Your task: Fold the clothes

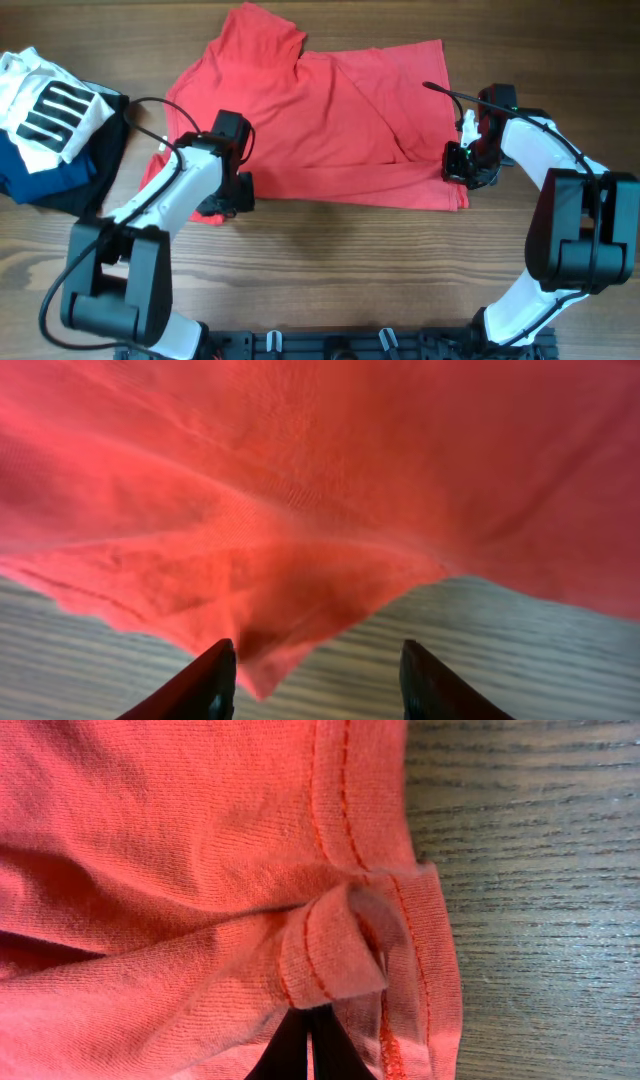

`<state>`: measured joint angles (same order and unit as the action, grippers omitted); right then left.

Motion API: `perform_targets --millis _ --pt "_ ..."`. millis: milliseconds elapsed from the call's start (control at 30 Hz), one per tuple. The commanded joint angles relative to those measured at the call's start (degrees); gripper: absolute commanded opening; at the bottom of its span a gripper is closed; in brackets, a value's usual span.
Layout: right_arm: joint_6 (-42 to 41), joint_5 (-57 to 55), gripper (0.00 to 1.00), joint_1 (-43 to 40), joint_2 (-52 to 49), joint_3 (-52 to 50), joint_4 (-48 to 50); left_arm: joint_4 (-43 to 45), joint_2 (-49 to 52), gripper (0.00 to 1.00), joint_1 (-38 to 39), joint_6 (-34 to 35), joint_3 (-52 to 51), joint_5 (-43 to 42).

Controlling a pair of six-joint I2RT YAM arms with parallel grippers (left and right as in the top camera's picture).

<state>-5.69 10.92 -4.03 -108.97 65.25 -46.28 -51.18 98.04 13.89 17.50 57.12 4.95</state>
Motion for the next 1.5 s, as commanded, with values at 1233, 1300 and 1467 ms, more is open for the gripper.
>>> perform_targets --millis 1233,1300,1467 --pt "-0.46 -6.67 0.04 -0.04 -3.78 -2.38 -1.07 -4.42 1.42 0.34 -2.10 2.27 11.52 -3.93" --pt "-0.46 -6.67 0.04 -0.04 -3.78 -2.38 -1.11 -3.19 1.53 0.40 -2.05 2.27 9.46 -3.89" --pt "-0.44 -6.67 0.04 -0.04 -3.78 -2.38 -1.14 -0.39 2.51 0.41 -1.73 2.25 5.53 -3.89"
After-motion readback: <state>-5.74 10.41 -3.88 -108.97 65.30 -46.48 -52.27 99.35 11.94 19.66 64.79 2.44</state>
